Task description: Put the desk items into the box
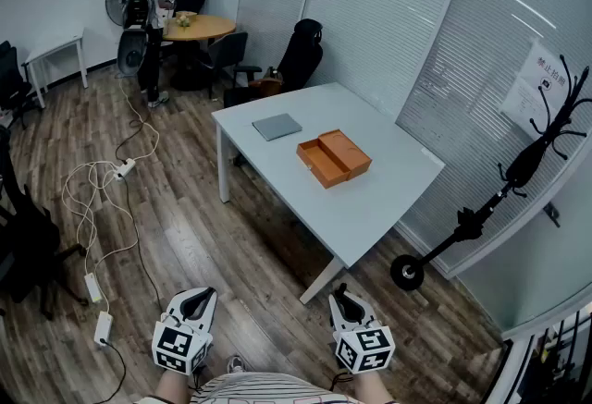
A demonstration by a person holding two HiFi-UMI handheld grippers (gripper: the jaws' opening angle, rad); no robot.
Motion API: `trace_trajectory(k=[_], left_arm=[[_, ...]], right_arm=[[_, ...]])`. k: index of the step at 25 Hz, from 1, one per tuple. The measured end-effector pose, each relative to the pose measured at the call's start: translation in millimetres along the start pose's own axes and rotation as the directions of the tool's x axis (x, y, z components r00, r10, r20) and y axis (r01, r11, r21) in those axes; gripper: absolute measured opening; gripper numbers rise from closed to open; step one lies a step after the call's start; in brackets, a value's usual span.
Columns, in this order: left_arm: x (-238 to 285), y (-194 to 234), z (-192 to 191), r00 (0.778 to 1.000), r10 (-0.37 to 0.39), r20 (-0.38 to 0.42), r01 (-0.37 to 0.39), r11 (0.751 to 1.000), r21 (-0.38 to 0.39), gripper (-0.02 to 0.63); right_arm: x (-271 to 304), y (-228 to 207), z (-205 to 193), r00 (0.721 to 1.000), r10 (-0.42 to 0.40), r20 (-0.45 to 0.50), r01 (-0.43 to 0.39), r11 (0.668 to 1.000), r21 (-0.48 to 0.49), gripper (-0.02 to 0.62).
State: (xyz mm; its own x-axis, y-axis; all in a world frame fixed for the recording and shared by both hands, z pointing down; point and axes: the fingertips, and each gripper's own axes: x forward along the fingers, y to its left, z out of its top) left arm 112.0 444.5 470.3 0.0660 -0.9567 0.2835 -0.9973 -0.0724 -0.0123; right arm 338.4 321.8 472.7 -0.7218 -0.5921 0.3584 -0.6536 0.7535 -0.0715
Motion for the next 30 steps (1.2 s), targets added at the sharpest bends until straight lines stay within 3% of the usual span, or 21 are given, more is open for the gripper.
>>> trace_trajectory(k=[8, 14, 20, 30], left_arm=[[8, -4, -1, 1.0, -0.007, -0.01, 0.007, 1.0, 0.0, 0.029], [15, 25, 2, 1.0, -0.017, -0.012, 0.018, 1.0, 0.02, 0.029], [26, 60, 2, 0.998, -0.053, -0.028, 0.054, 0.997, 0.047, 0.029], [101, 101, 12, 0.995, -0.091, -0.048, 0.093, 0.995, 0.042, 0.029]], right_arm=[[4, -9, 5, 1.0, -0.008, 0.019, 0.008, 1.0, 0.004, 0.061], [25, -2, 16, 0.999, -0.016, 0.051, 0.014, 0.999, 0.037, 0.061], [44, 0, 17, 0.996, -0.078, 0.048, 0.073, 0.993, 0.095, 0.061], [110, -36, 36, 0.993, -0.115, 0.024, 0.111, 0.985, 0.129, 0.061]])
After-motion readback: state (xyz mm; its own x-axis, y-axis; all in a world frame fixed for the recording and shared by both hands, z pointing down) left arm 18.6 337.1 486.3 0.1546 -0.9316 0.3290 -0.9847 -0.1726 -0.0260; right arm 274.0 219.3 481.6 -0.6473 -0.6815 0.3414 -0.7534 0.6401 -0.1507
